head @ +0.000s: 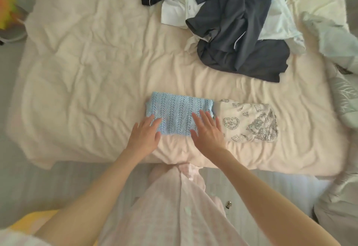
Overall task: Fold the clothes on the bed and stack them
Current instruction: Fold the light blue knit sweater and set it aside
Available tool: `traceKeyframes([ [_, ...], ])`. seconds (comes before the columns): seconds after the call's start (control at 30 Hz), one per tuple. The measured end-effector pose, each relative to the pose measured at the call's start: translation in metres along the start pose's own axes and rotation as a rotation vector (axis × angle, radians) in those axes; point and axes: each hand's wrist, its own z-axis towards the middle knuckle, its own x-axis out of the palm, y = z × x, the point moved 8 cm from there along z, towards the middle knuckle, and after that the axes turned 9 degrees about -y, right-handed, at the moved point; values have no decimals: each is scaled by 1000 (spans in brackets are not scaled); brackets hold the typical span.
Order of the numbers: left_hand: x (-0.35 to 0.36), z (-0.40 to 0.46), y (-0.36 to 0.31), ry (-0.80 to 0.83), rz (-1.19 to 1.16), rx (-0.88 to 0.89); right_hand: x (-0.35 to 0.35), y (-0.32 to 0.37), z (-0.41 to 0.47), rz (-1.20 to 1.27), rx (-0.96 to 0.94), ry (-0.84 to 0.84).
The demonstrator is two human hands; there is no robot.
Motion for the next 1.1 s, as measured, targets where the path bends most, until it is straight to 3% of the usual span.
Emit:
traceKeyframes([
  [0.23,-55,-141,18,-221,-220,-220,-61,83,-78,15,-225,-77],
  [0.37,-92,-212,65,-429,-374,-327,-75,145,-104,25,-291,-62],
  [0.47,-97,-247,106,-450,-394,-396,-74,198,-111,28,-347,-49],
  [0.63,-119,-275,217,-440,-374,-469,-69,300,-88,25,-397,-86],
  [0.93,-206,-321,457,-457,-233,-391,-27,546,-61,78,-409,-120],
  [1.1,-234,-311,548,-445,-212,-383,-25,627,-21,88,-370,-144],
])
